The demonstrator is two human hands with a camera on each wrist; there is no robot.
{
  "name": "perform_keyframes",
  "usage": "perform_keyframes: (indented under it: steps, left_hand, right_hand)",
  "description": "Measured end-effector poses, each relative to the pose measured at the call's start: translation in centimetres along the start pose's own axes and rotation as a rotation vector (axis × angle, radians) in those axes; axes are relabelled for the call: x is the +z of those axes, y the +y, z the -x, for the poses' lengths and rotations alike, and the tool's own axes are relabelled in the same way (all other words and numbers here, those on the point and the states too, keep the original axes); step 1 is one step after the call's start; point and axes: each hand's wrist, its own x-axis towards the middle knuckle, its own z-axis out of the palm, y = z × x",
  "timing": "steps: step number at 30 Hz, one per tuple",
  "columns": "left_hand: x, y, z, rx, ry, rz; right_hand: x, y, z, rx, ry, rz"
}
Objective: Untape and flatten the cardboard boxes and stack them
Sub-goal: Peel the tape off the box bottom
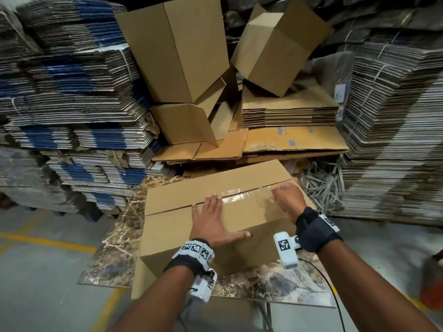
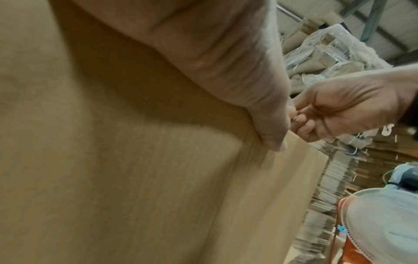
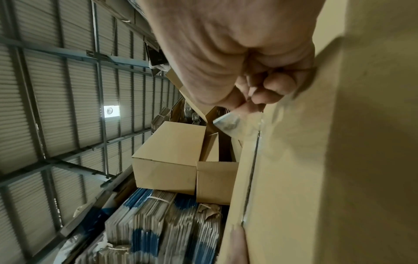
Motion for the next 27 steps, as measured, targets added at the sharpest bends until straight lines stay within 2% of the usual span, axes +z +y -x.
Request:
perform_keyframes:
  steps: [3,5,8,11,17,20,23,25,27]
  left_hand:
    - [0.3,3.0,-0.7,-0.030,0.004,0.016]
    - [0.5,4.0,-1.0,-0.048,0.004,0.018]
    - [0.5,4.2,-1.1,-0.061,-0.001,0.011]
    - [0.4,4.3,-1.1,-0.064,0.000,0.009]
    - [0.3,4.2,-1.4,-0.060,-0.029,0.026]
    - [0.4,3.7,-1.6,-0.037,-0.050,0.050]
    - [0.3,2.7,-2.3,0.007,-0.099,0.093]
    - [-0.5,1.5,-2.2,0.074,-0.154,0.148]
    - [-1.9,-0.6,-1.8,0.167,-0.221,0.219]
  right_hand:
    - [-1.5,-0.1,-0.2,-0.049,0.091,0.081]
    - [-2.0,-0.1,-0.8,-0.094,0.077,0.164]
    - [-2.2,-0.1,-1.6,-0.114,0.020,0.246]
    - [-2.1,0.2,-2.0,-0.107,0.058,0.278]
    - [-1.5,0.6,-1.4,-0.278,0.127,0.452]
    - [-0.8,0.7,-0.9,-0.308,0.131,0.405]
    - [-0.5,0.6,-1.0,-0.349,0.054,0.276]
    - [-0.2,0.6,-1.1,-0.298,0.050,0.162]
    - [0.5,0.4,-1.0,-0.236,0.112,0.077]
